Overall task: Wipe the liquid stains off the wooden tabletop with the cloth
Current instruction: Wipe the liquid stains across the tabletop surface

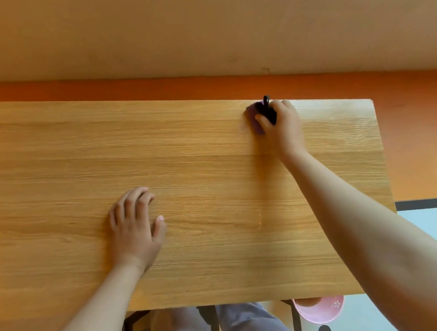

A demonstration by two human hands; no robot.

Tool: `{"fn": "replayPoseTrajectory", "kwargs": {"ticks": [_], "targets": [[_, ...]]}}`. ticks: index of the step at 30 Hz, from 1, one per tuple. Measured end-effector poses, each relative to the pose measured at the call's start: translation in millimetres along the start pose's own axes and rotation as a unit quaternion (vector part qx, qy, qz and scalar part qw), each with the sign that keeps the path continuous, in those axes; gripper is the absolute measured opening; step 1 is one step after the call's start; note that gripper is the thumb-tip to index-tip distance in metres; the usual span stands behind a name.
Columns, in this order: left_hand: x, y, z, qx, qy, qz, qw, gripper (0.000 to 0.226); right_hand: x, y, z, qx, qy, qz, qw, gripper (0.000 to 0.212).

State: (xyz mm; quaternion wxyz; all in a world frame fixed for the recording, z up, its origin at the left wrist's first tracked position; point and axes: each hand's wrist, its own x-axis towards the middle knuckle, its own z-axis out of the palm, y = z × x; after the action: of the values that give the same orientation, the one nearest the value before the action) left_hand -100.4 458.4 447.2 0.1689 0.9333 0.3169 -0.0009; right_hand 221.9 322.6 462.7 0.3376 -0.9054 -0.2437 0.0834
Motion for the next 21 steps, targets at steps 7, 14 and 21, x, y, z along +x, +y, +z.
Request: {"fn": "replayPoseTrajectory", "kwargs": {"ticks": [7, 14, 21], "targets": [[-1, 3, -1, -0.003, -0.003, -0.004, 1.0, 0.047, 26, 75, -72, -0.064, 0.107, 0.141, 0.982, 0.023], [-1, 4, -3, 0.0, -0.004, -0.007, 1.0, 0.048, 22, 32, -25, -0.048, 0.086, 0.097, 0.99, 0.021], [-1, 3, -2, 0.008, 0.001, -0.009, 1.0, 0.049, 13, -5, 6, -0.012, -0.047, -0.074, 0.996, 0.016]]}}
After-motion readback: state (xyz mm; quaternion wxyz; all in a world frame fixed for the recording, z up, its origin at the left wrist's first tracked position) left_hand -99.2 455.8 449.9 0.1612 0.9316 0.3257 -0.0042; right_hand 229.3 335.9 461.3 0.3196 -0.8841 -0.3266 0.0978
